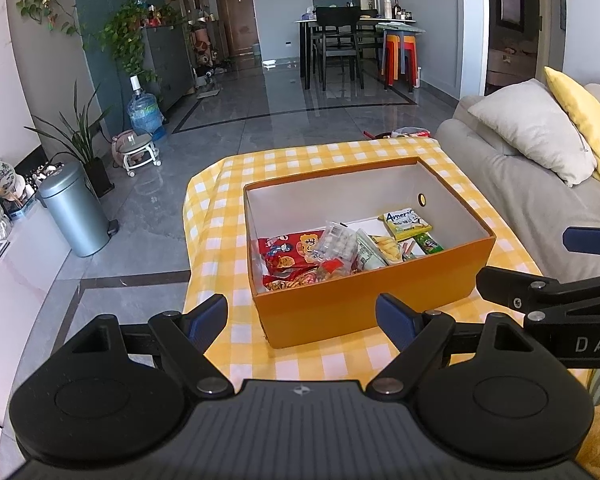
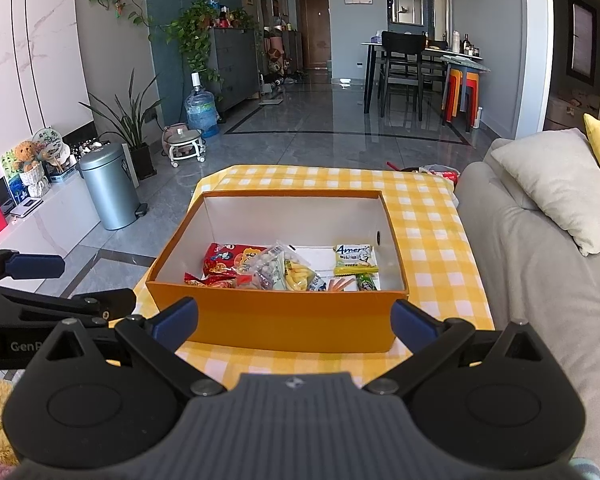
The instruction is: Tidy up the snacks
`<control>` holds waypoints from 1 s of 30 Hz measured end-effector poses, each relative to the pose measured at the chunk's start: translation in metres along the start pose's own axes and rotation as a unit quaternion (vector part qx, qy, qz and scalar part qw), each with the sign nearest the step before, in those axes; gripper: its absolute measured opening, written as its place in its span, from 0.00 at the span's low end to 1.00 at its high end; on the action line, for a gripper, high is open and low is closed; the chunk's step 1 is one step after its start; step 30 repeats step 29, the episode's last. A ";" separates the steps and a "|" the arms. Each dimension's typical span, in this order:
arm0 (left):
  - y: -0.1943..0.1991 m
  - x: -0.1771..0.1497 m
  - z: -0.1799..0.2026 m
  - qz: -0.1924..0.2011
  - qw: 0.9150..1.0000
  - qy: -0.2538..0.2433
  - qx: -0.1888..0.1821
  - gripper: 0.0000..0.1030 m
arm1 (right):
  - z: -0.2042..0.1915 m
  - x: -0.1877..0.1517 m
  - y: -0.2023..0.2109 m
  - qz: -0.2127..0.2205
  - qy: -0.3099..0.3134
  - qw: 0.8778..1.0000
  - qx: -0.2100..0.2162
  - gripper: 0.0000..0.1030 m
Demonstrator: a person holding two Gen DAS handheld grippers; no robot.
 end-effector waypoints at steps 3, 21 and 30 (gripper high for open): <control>-0.001 0.000 -0.001 -0.002 1.000 0.003 -0.001 0.95 | 0.000 0.000 0.000 0.000 0.001 1.000 0.000 0.96; -0.001 0.002 -0.003 -0.007 1.000 0.009 0.001 0.95 | 0.001 0.000 0.000 -0.003 0.003 1.000 0.001 0.96; -0.001 0.002 -0.004 -0.008 1.000 0.012 0.001 0.94 | 0.000 -0.001 0.000 -0.005 0.006 1.000 0.002 0.96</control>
Point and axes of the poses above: each gripper's, at about its wrist camera, not at the fingertips, and y roughly against the way its jaws point, z to its right, x to its top, the point moved 4 cm from there along -y, roughly the way its jaws point, and after that the axes turned 11 degrees about y, right-handed, at the moved point
